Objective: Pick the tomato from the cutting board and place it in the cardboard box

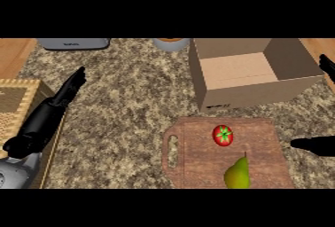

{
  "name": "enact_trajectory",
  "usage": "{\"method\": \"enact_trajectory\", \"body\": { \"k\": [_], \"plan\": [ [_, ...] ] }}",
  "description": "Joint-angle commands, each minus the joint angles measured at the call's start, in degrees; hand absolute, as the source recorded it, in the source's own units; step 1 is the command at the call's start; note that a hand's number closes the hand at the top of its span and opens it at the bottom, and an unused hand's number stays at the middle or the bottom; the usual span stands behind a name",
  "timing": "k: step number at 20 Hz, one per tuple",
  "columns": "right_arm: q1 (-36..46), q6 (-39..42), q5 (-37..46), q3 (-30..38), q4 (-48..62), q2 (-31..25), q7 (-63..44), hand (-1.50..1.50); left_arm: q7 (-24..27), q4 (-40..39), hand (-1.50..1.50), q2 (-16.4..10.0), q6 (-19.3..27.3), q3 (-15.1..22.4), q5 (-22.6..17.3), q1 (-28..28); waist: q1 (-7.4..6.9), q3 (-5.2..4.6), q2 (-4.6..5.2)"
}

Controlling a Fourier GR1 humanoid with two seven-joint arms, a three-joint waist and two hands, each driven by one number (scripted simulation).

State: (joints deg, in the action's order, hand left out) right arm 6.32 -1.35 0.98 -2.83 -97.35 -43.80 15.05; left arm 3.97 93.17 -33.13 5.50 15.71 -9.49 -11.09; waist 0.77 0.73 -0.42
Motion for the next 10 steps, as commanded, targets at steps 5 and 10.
{"method": "enact_trajectory", "body": {
  "k": [5, 10],
  "plan": [
    [2.49, 6.92, 11.31, -5.92, -5.52, -8.89, -10.38, -1.50, 2.66, -4.04, 0.00, 1.80, -2.31, -0.33, -0.18, -0.53, -1.00, -0.94, 0.61],
    [1.60, 13.40, 18.43, -15.74, -15.81, -10.82, -21.27, -1.50, 0.48, -4.21, 0.00, 3.27, -0.81, 0.78, 1.18, -2.18, -0.48, -0.99, 0.46]
  ]
}}
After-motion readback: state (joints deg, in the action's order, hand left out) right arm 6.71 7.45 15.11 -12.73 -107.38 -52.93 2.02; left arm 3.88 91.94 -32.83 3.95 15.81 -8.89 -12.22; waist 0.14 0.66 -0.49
